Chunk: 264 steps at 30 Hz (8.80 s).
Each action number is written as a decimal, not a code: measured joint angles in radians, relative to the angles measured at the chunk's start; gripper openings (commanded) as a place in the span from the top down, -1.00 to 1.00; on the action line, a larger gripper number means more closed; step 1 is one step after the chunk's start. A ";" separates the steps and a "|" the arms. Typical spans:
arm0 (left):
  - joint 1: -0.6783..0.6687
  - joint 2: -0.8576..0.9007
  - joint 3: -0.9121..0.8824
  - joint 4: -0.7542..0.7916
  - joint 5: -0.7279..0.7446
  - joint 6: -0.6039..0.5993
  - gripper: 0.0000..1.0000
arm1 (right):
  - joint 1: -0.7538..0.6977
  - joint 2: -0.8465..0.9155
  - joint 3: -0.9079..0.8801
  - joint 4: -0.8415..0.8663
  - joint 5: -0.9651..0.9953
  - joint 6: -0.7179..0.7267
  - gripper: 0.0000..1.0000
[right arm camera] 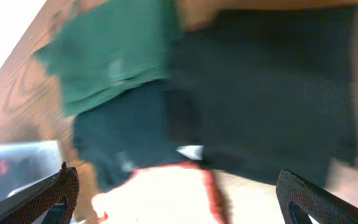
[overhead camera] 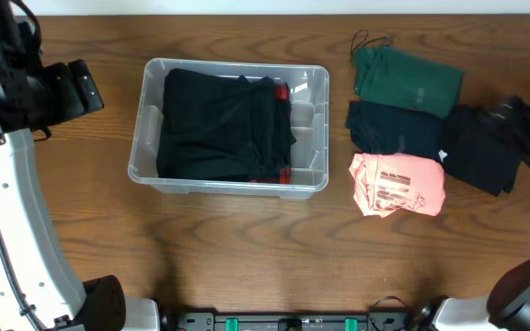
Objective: Pack container
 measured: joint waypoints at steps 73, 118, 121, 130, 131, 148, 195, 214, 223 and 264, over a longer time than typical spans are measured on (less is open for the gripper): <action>0.000 0.000 0.000 -0.001 0.000 0.000 -0.96 | 0.296 -0.105 -0.006 0.326 -0.678 -0.045 0.98; 0.000 0.000 0.000 0.000 0.000 0.000 -0.96 | 0.750 0.003 -0.006 0.427 -0.179 0.264 -0.16; 0.000 0.000 0.000 0.000 0.000 0.000 -0.96 | 0.573 -0.085 -0.002 0.380 -0.174 0.227 -0.17; 0.000 0.000 0.000 0.000 0.000 0.000 -0.96 | 0.244 0.023 0.001 0.369 -0.138 0.149 -0.33; 0.000 0.000 0.000 0.000 0.000 0.000 -0.96 | 0.227 0.055 0.001 0.377 -0.129 0.146 -0.34; 0.000 0.000 0.000 0.000 0.000 0.000 -0.96 | 0.167 0.491 0.000 0.616 -0.150 0.182 -0.68; 0.000 0.000 0.000 0.000 0.000 0.000 -0.96 | 0.649 -0.126 -0.003 1.215 -0.613 0.752 0.98; 0.000 0.000 0.000 0.000 0.000 0.000 -0.96 | 1.231 0.199 -0.006 1.516 -0.351 0.731 0.97; 0.000 0.000 0.000 0.000 0.000 0.000 -0.96 | 1.264 0.207 -0.009 1.724 -0.273 0.729 0.98; 0.000 0.000 0.000 0.000 0.000 0.000 -0.96 | 1.297 0.184 -0.012 1.771 -0.156 0.647 0.98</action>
